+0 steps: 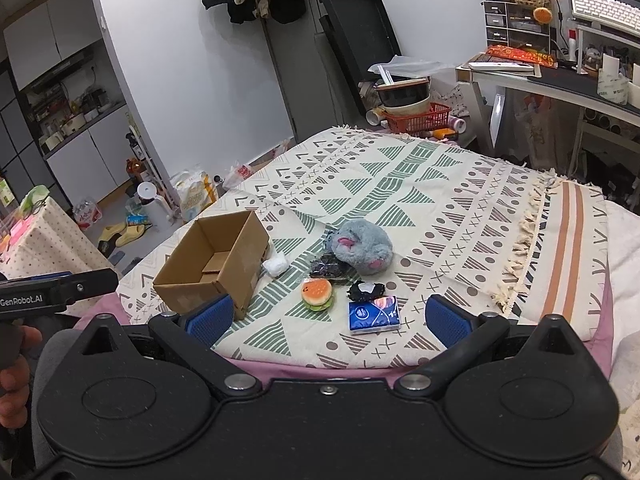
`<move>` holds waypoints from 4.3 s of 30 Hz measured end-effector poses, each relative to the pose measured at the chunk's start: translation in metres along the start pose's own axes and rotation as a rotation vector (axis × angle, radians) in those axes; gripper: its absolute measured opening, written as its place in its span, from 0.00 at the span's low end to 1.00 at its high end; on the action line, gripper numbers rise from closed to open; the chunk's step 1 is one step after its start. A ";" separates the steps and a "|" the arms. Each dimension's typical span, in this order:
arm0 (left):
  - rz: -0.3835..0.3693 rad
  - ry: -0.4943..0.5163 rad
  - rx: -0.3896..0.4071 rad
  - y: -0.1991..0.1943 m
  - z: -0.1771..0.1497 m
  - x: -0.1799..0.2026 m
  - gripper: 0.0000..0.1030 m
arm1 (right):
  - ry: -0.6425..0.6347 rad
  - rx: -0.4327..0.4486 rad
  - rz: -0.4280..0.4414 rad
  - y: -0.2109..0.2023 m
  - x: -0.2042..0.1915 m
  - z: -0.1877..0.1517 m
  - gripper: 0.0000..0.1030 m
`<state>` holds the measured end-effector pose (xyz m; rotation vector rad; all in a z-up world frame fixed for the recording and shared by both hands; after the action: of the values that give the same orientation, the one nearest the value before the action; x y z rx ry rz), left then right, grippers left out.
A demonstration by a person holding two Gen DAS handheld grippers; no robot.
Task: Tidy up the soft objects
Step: 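Move both tools toward the plush toys and tissue pack on the bed, then grasp the burger plush with the left tool while the right tool grasps the blue tissue pack, then carry both items over the cardboard box and open both tools to drop them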
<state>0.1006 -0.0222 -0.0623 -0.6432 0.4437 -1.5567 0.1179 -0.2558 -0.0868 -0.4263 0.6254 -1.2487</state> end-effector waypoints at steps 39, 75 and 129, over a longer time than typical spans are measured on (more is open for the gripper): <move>-0.058 -0.010 -0.204 0.189 -0.013 0.053 0.91 | 0.166 -0.191 0.017 0.157 0.075 -0.032 1.00; -0.102 -0.064 -0.411 0.324 -0.074 0.058 0.67 | -0.011 -0.459 -0.080 0.280 0.053 -0.078 0.82; -0.126 -0.057 -0.026 0.197 0.012 -0.006 0.43 | -0.039 -0.079 -0.099 0.198 -0.041 0.037 0.69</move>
<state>0.2600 -0.0333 -0.1780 -0.7460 0.3868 -1.6494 0.2807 -0.1637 -0.1724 -0.5518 0.6287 -1.3092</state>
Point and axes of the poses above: each gripper's, at about its wrist camera, not at the fingertips, and y roughly the way its jaws point, x to its right, z to its top, the point moved 9 cm from there along y, roughly the way its jaws point, and after that the axes turned 1 degree about -y, right-handed, at the moved point
